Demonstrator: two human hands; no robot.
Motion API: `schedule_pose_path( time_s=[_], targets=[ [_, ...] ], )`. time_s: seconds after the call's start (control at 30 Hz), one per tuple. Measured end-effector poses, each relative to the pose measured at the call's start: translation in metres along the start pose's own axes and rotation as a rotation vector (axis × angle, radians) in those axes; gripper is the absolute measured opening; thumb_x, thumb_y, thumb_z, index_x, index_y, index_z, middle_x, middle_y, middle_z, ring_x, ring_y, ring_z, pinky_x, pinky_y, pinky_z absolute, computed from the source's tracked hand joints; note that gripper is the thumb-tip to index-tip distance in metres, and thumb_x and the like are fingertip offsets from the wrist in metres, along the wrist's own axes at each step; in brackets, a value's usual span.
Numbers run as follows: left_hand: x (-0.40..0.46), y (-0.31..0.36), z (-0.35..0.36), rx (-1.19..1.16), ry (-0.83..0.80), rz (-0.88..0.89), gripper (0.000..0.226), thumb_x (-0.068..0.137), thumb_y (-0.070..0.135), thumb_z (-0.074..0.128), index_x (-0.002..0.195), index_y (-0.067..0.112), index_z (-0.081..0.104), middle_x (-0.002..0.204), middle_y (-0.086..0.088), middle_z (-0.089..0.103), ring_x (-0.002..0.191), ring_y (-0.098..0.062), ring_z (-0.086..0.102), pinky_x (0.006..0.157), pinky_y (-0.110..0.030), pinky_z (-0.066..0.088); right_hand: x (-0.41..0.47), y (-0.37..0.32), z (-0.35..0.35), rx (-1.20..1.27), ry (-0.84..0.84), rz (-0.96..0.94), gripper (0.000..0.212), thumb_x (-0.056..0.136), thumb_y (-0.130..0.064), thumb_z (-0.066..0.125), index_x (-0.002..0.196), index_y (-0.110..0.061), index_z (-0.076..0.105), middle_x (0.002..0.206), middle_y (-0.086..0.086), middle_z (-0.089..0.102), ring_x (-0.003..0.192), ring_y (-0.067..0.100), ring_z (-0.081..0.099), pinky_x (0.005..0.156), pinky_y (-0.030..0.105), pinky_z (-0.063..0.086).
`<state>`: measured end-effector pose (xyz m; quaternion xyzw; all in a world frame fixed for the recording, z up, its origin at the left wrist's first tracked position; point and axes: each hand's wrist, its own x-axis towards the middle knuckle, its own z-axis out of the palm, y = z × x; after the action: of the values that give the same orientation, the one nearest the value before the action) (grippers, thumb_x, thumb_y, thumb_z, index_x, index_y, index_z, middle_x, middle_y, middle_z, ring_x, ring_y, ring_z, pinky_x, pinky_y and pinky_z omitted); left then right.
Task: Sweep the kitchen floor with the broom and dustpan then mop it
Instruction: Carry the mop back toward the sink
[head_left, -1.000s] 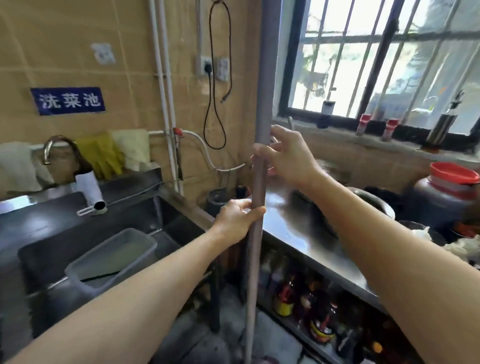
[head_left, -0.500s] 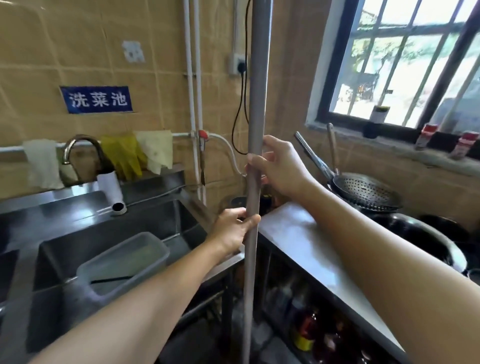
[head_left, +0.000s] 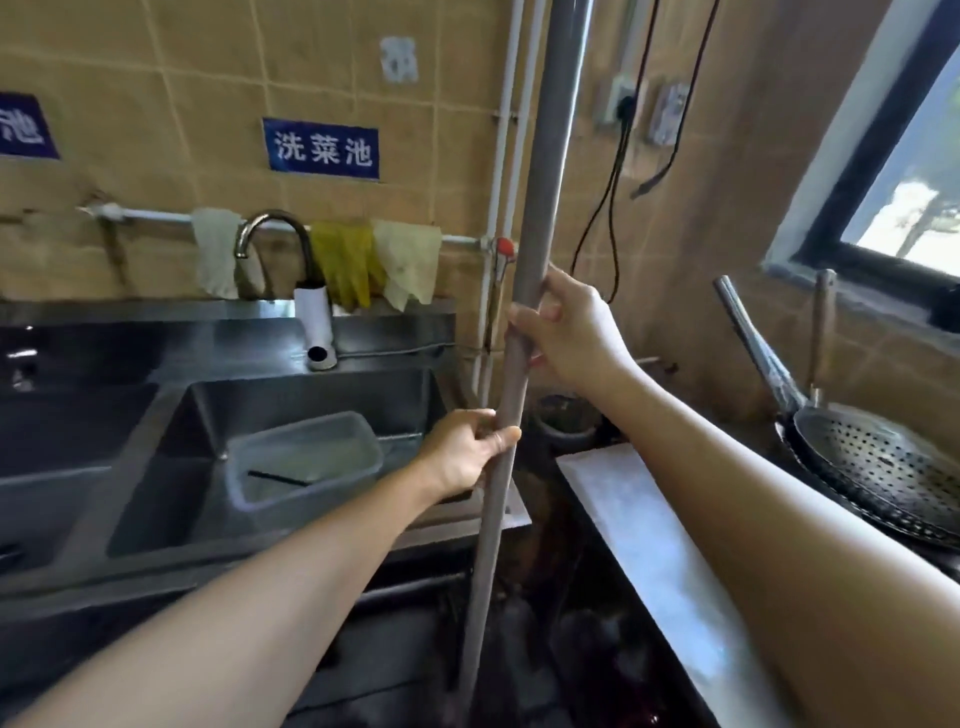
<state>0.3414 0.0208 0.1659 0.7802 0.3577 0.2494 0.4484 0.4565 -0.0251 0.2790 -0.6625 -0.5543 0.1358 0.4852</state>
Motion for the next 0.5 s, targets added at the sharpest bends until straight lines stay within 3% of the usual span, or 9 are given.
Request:
schedule_pose_path(
  time_s=[0.07,0.13,0.2,0.27,0.43,0.5],
  targets=[
    [-0.005,-0.002,0.006,0.022,0.043,-0.065,0.021,0.094,0.031,0.054,0.090,0.012,0.063,0.074,0.007,0.059,0.068,-0.009,0.054,0.058,-0.007,0.039,-0.001,0.008,0.003,0.009,-0.037,-0.022,0.023,0.087,-0.022,0.066,0.096,-0.004,0.055,0.080,0.010,0.065,0.081,0.032,0.069,0.069,0.051,0.057],
    [-0.013,-0.008,0.013,0.042,0.071,-0.148,0.027,0.093,0.038,0.053,0.099,0.014,0.063,0.092,0.003,0.066,0.085,-0.015,0.060,0.074,-0.017,0.045,-0.007,0.016,0.006,0.028,-0.070,-0.040,0.020,0.088,-0.023,0.065,0.092,-0.008,0.053,0.078,0.003,0.063,0.079,0.028,0.068,0.068,0.046,0.058],
    [-0.020,-0.010,0.019,0.069,0.097,-0.224,0.035,0.093,0.042,0.053,0.110,0.012,0.062,0.108,-0.001,0.067,0.100,-0.020,0.061,0.090,-0.030,0.046,-0.014,0.021,0.008,0.029,-0.094,-0.072,0.018,0.090,-0.024,0.063,0.093,-0.010,0.053,0.076,-0.003,0.059,0.072,0.019,0.063,0.060,0.031,0.055],
    [-0.030,-0.010,0.025,0.048,0.126,-0.258,0.030,0.094,0.035,0.053,0.110,0.010,0.063,0.104,0.002,0.066,0.099,-0.019,0.061,0.088,-0.029,0.045,-0.021,0.025,0.010,-0.006,-0.106,-0.104,0.017,0.091,-0.026,0.062,0.093,-0.012,0.051,0.075,-0.003,0.056,0.067,0.015,0.057,0.056,0.026,0.048],
    [-0.050,-0.012,0.030,-0.025,0.153,-0.319,0.018,0.095,0.029,0.054,0.104,0.016,0.063,0.100,-0.001,0.067,0.098,-0.021,0.064,0.079,-0.026,0.048,-0.036,0.029,0.016,0.057,-0.160,-0.110,0.019,0.092,-0.028,0.060,0.094,-0.011,0.051,0.082,0.007,0.064,0.075,0.022,0.063,0.065,0.034,0.054],
    [-0.057,-0.019,0.028,-0.029,0.170,-0.347,0.020,0.093,0.034,0.055,0.106,0.019,0.063,0.104,-0.001,0.069,0.100,-0.021,0.064,0.093,-0.032,0.048,-0.043,0.027,0.020,0.056,-0.164,-0.120,0.020,0.092,-0.029,0.060,0.092,-0.012,0.049,0.081,0.005,0.063,0.070,0.019,0.062,0.061,0.029,0.052]
  ],
)
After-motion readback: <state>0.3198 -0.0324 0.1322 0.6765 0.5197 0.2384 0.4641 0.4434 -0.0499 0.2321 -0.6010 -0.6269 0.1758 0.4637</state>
